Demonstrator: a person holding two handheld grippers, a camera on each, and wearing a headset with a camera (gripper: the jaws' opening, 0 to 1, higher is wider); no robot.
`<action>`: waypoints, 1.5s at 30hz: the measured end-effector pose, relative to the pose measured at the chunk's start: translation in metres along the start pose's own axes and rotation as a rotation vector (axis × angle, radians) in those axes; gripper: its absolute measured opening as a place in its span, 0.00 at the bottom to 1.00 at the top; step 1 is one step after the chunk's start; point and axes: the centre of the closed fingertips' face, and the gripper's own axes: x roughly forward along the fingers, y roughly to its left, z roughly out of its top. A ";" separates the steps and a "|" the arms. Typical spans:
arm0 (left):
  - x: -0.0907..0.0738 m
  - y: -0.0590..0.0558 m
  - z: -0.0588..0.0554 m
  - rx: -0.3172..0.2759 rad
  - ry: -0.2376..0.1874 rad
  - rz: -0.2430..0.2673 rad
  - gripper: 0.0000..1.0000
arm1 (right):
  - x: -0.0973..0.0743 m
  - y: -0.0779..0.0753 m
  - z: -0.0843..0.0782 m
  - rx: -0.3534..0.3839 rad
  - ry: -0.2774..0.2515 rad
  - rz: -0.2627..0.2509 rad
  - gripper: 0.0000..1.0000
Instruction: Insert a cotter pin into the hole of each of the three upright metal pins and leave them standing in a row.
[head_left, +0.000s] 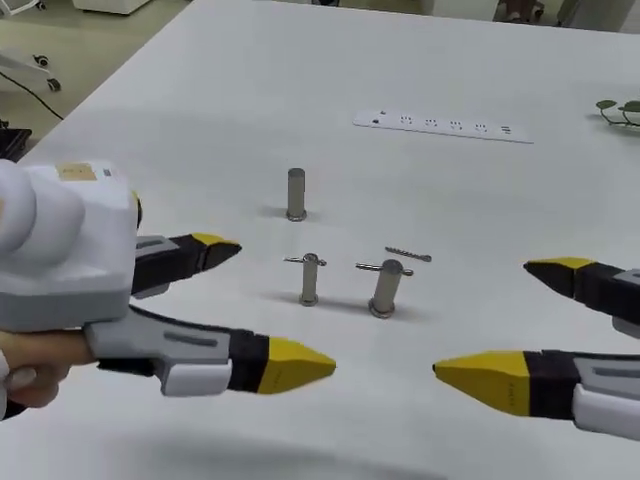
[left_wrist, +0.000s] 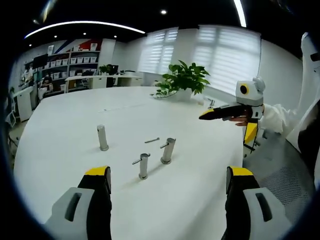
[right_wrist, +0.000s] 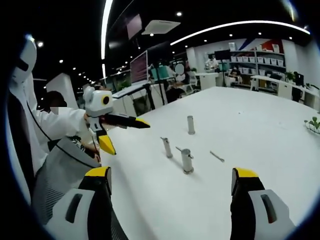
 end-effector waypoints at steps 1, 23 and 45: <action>0.000 0.002 0.001 0.005 0.000 0.002 0.95 | -0.001 -0.001 -0.001 0.003 0.004 -0.006 0.98; 0.022 0.063 0.061 -0.008 -0.128 0.082 0.86 | -0.013 -0.007 -0.005 0.103 -0.044 -0.077 0.97; 0.074 0.134 0.059 0.042 -0.031 0.226 0.46 | -0.020 -0.001 -0.015 0.097 -0.007 -0.090 0.95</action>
